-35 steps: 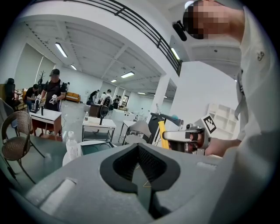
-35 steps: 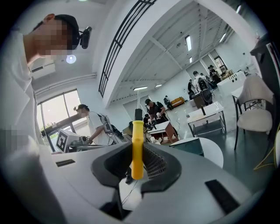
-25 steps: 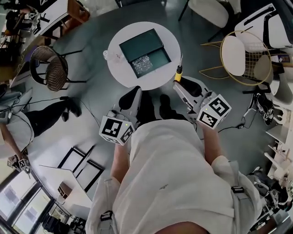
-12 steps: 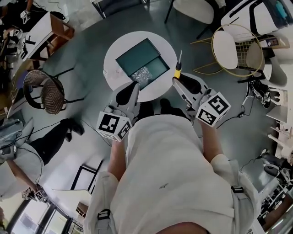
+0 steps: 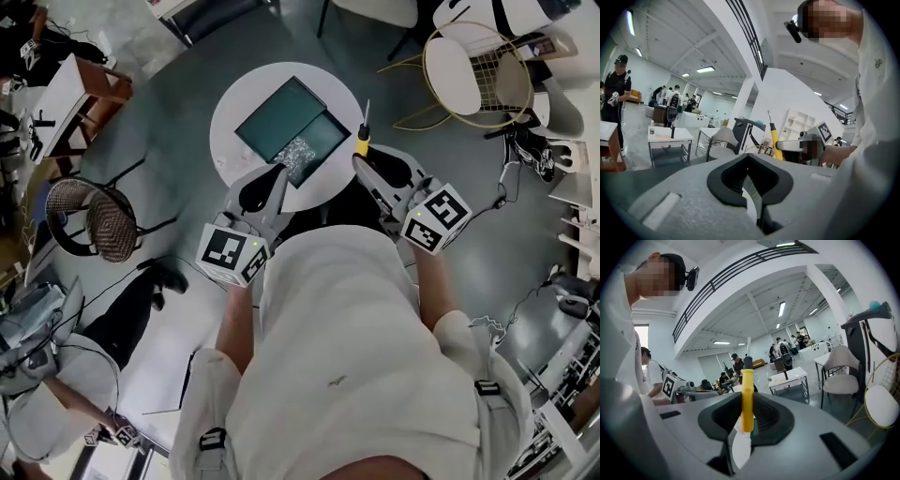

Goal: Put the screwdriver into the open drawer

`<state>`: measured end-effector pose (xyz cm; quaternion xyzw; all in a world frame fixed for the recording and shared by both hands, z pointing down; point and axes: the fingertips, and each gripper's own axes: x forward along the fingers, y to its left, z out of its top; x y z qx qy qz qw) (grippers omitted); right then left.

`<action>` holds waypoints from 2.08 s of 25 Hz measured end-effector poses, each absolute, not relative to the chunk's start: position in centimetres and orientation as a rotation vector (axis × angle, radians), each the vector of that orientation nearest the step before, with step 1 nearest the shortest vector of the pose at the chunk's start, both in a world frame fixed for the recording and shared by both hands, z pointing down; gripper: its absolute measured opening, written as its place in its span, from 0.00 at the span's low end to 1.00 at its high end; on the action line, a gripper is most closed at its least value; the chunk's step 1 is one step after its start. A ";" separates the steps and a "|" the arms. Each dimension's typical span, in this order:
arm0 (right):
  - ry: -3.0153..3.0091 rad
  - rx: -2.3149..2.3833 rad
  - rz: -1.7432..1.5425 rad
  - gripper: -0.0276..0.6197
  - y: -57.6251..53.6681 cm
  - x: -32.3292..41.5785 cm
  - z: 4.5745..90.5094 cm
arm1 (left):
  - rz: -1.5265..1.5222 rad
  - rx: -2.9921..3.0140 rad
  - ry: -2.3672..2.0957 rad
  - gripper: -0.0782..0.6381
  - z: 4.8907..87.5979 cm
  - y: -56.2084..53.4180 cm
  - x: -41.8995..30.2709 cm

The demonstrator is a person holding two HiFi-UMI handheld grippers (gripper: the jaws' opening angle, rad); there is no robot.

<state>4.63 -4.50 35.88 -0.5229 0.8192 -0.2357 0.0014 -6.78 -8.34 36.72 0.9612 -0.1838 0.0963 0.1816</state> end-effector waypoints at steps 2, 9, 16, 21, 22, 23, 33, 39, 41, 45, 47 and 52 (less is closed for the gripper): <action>2.576 -1.656 -0.744 0.16 -4.8 4.9 36.5 | 0.274 2.705 -0.511 0.12 36.9 -8.7 -6.5; 2.625 -1.665 -0.735 0.16 -6.3 5.3 39.2 | 0.283 2.673 -0.501 0.12 37.6 -8.8 -6.1; 2.828 -1.673 -0.692 0.16 -7.2 4.2 44.3 | 0.310 2.642 -0.524 0.12 38.5 -8.6 -6.3; 3.016 -1.648 -0.676 0.16 -7.6 3.3 48.7 | 0.329 2.608 -0.537 0.12 39.7 -8.3 -6.6; 3.057 -1.648 -0.669 0.16 -7.7 3.2 49.7 | 0.333 2.602 -0.540 0.12 39.9 -8.3 -6.7; 3.097 -1.649 -0.663 0.16 -7.8 3.1 50.6 | 0.336 2.597 -0.542 0.12 40.0 -8.3 -6.8; 3.535 -1.567 -0.497 0.16 -8.3 3.5 58.3 | 0.362 2.562 -0.568 0.12 41.3 -8.2 -7.6; 3.790 -1.385 -0.332 0.16 -8.5 4.0 61.4 | 0.377 2.536 -0.601 0.12 41.9 -8.1 -7.8; 3.881 -1.293 -0.258 0.16 -8.5 3.8 62.4 | 0.382 2.527 -0.610 0.12 42.1 -8.1 -7.9; 4.037 -1.118 -0.106 0.16 -8.7 4.0 64.3 | 0.389 2.512 -0.626 0.12 42.4 -8.1 -7.9; 4.112 -1.010 -0.032 0.16 -8.9 4.2 65.3 | 0.392 2.505 -0.640 0.12 42.5 -8.3 -7.8; 4.246 -0.763 0.096 0.16 -9.4 4.3 67.9 | 0.392 2.483 -0.685 0.12 42.7 -8.5 -8.1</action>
